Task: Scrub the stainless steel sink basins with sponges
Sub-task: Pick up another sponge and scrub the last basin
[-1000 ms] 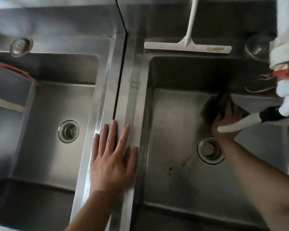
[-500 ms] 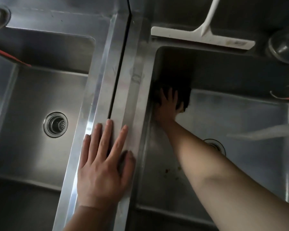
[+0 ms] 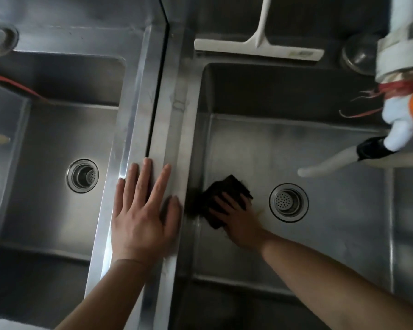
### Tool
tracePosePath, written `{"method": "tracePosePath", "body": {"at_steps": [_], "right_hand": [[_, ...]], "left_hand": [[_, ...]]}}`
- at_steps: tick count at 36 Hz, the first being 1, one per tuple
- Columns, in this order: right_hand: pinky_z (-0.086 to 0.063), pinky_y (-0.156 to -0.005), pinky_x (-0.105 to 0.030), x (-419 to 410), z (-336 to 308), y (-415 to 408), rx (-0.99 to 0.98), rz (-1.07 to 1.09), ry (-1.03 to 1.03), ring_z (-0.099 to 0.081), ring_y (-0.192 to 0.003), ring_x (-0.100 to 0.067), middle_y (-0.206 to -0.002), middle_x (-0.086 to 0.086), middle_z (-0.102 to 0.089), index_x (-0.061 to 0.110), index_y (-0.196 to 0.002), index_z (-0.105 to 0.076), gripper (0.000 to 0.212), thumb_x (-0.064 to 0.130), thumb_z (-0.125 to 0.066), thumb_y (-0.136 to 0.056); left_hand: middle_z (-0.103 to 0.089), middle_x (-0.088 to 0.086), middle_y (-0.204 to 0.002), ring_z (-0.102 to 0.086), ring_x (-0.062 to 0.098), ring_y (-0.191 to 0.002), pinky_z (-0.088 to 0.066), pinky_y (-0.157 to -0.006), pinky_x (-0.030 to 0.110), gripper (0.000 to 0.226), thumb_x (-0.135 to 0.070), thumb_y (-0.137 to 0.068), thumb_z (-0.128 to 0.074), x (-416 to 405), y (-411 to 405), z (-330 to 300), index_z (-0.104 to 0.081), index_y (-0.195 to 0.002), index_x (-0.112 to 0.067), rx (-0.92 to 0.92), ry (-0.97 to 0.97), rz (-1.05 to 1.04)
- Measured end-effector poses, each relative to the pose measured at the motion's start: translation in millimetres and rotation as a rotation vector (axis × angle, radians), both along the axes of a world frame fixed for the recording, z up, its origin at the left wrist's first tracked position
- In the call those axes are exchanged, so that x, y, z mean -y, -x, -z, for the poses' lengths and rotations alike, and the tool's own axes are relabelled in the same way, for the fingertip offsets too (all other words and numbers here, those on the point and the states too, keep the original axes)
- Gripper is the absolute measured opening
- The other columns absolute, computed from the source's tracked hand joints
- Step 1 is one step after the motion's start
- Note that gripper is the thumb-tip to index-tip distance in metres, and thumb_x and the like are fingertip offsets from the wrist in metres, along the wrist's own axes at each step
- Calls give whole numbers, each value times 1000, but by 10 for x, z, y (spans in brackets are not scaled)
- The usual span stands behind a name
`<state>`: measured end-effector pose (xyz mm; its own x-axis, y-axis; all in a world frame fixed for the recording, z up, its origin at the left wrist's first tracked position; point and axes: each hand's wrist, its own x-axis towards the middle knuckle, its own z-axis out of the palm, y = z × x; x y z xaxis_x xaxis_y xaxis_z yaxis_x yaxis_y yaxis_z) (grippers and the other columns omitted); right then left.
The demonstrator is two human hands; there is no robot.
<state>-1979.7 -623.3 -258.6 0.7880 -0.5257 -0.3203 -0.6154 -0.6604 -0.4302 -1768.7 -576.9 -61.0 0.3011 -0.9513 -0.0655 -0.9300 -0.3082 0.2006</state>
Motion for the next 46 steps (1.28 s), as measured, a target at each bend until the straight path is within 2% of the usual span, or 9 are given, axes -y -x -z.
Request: {"method": "tracePosePath", "body": {"at_steps": [4,7,11,14,17,25,30,35,46], "right_hand": [[1,-116,-36,-72,-37,126,-29,173,-274,-14,-153,-14,-161,10,-28,37,-147,-44,48,34,-49,-99],[-33,-99,-20,158,-295,128,257,871,-734,-48,-129,-14,-130,8,-61,29,-132,-61,33,24,-54,-100],[-53,-72,-33,662,-530,249,902,1734,-1254,-69,-89,-21,-91,0,-76,24,-109,-64,16,26,-52,-99],[-55,-75,-41,1019,-518,287,1251,1969,-1289,-68,-96,-25,-108,-9,-72,16,-125,-59,36,40,-51,-100],[-44,-104,-51,1471,-551,137,1439,2092,-1235,-55,-124,-32,-140,-15,-54,17,-144,-46,51,43,-48,-101],[-29,-115,-60,2211,-667,-538,1571,1902,-1284,-36,-141,-38,-155,-12,-39,22,-151,-40,48,35,-29,-106],[-38,-104,-55,2401,-914,-689,1538,1893,-1277,-53,-116,-39,-144,-14,-52,19,-140,-53,46,30,-27,-104],[-37,-109,-62,2340,-1231,-771,1602,1925,-1228,-43,-134,-41,-144,-18,-50,14,-142,-51,44,31,-34,-105],[-37,-106,-67,1794,-1666,-675,1954,1519,-1346,-54,-128,-40,-134,-19,-62,11,-136,-52,40,31,-46,-101]], "left_hand": [[-25,6,-164,-12,26,-154,-15,-124,50,62,-44,-96,-40,1,2,-4,-34,-155,-28,6,-4,-1],[-25,7,-164,-12,26,-154,-16,-124,50,62,-44,-95,-40,-1,3,11,-33,-155,-29,10,3,5],[-28,8,-163,-15,27,-154,-17,-123,50,62,-42,-94,-43,7,20,16,-36,-154,-28,2,42,1],[-28,8,-163,-15,27,-154,-16,-124,49,62,-41,-93,-45,10,17,15,-38,-153,-28,-4,39,-4],[-28,7,-162,-16,27,-153,-17,-124,49,63,-40,-92,-48,-5,15,21,-38,-153,-27,-10,45,-2],[-27,4,-163,-15,24,-154,-15,-125,47,63,-41,-92,-47,-10,-32,93,-38,-153,-30,-4,88,9],[-28,3,-163,-16,24,-154,-18,-124,48,65,-39,-89,-52,2,-34,121,-39,-152,-29,-3,95,0],[-25,2,-164,-15,24,-154,-16,-124,47,65,-42,-91,-48,-1,-58,133,-36,-154,-31,-3,95,6],[-29,5,-162,-18,26,-153,-17,-124,48,63,-39,-91,-50,25,-57,103,-40,-152,-28,-17,105,6]]}}
